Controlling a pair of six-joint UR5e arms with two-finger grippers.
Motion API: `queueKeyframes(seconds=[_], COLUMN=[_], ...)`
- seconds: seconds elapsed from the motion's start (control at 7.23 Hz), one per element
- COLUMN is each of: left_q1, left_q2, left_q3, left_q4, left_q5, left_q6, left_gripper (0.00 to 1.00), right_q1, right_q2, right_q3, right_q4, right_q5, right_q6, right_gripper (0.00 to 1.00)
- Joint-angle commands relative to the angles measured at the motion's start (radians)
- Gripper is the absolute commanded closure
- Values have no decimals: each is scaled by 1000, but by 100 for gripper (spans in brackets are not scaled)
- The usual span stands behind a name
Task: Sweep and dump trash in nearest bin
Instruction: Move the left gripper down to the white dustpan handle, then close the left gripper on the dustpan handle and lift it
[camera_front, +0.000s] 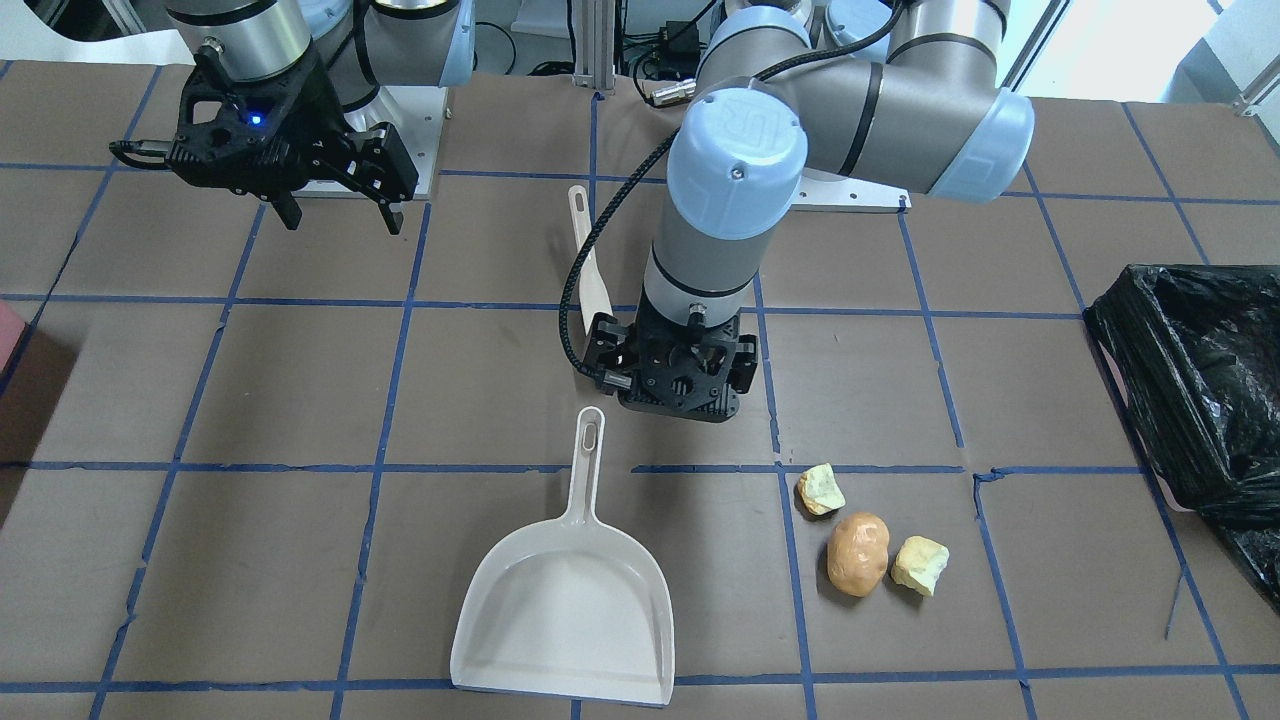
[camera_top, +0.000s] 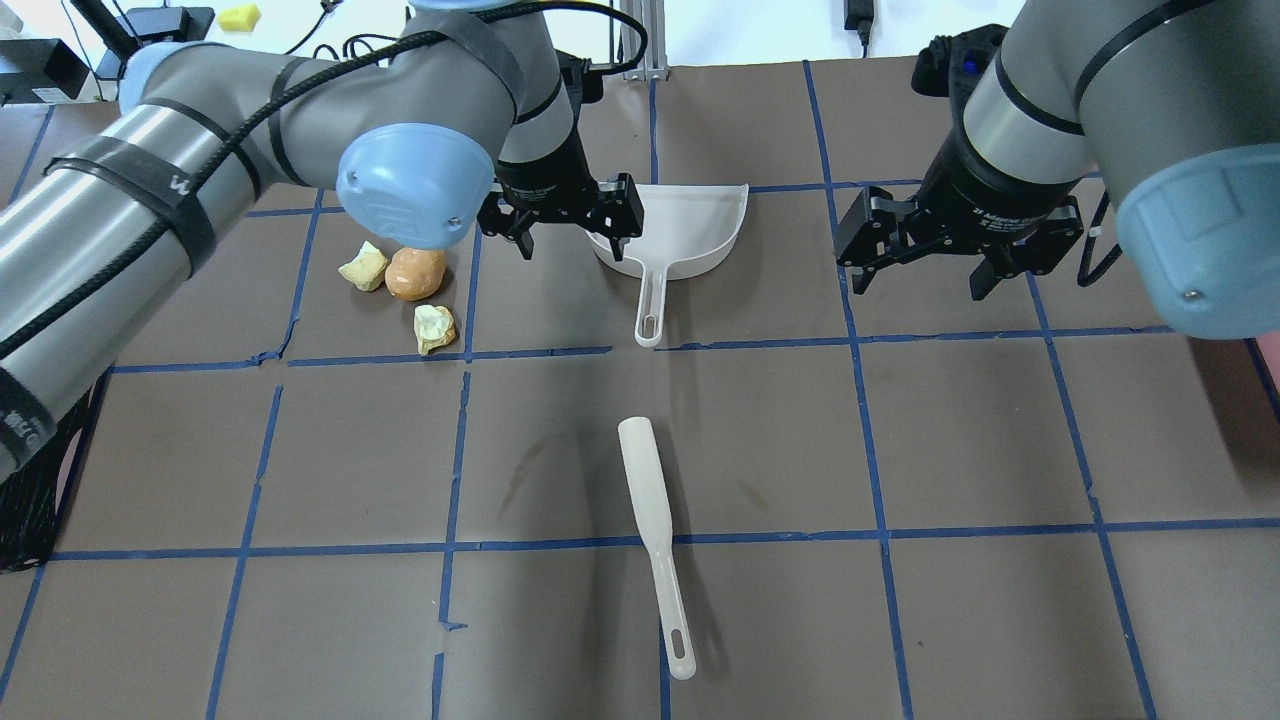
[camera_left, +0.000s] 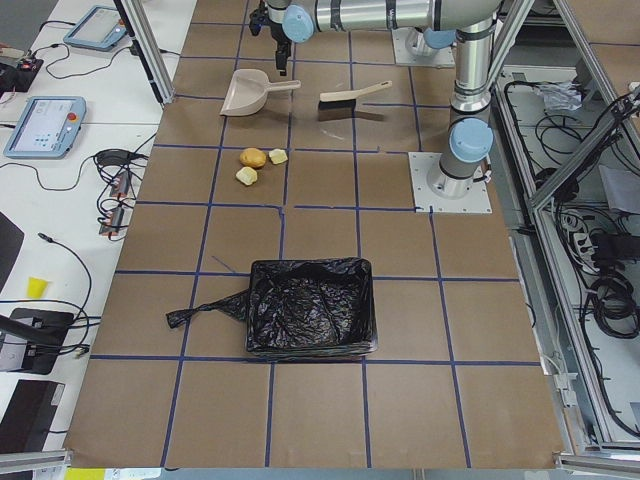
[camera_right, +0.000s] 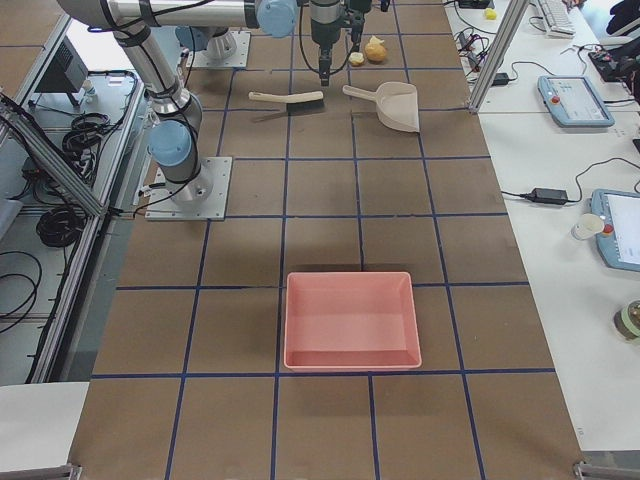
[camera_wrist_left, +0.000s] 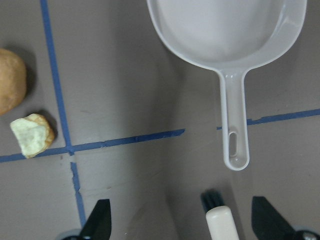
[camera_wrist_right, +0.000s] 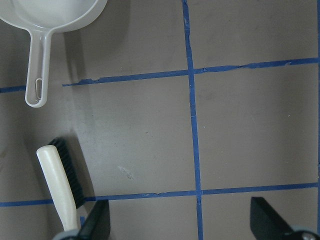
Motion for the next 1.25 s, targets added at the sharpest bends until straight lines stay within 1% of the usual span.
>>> queueKeyframes(seconds=[0.0, 0.28, 0.42, 0.55, 0.69, 0.83, 0.97, 1.11], left_q1=[-45, -82, -83, -83, -86, -103, -106, -106], left_q2=[-79, -116, -122, -138, -152, -153, -156, -150], left_q3=[2, -12, -67, -136, -162, -173, -175, -170], left_q4=[89, 98, 159, 319, 392, 396, 395, 399], left_q5=[0, 3, 1, -5, -8, -8, -8, -3], left_q6=[-32, -40, -40, -26, -43, -49, -32, -29], left_gripper=[0, 1, 2, 2, 2, 2, 5, 15], right_q1=[-24, -102, -128, -133, -133, -133, -133, -133], right_q2=[7, 6, 6, 6, 6, 4, 4, 3], right_q3=[0, 0, 0, 0, 1, 1, 3, 1], right_q4=[-39, -35, -32, -33, -33, -33, -32, -30], right_q5=[-1, 1, 3, 3, 3, 3, 3, 3], right_q6=[-51, -138, -169, -183, -183, -183, -183, -182], right_gripper=[0, 0, 0, 0, 0, 0, 0, 0])
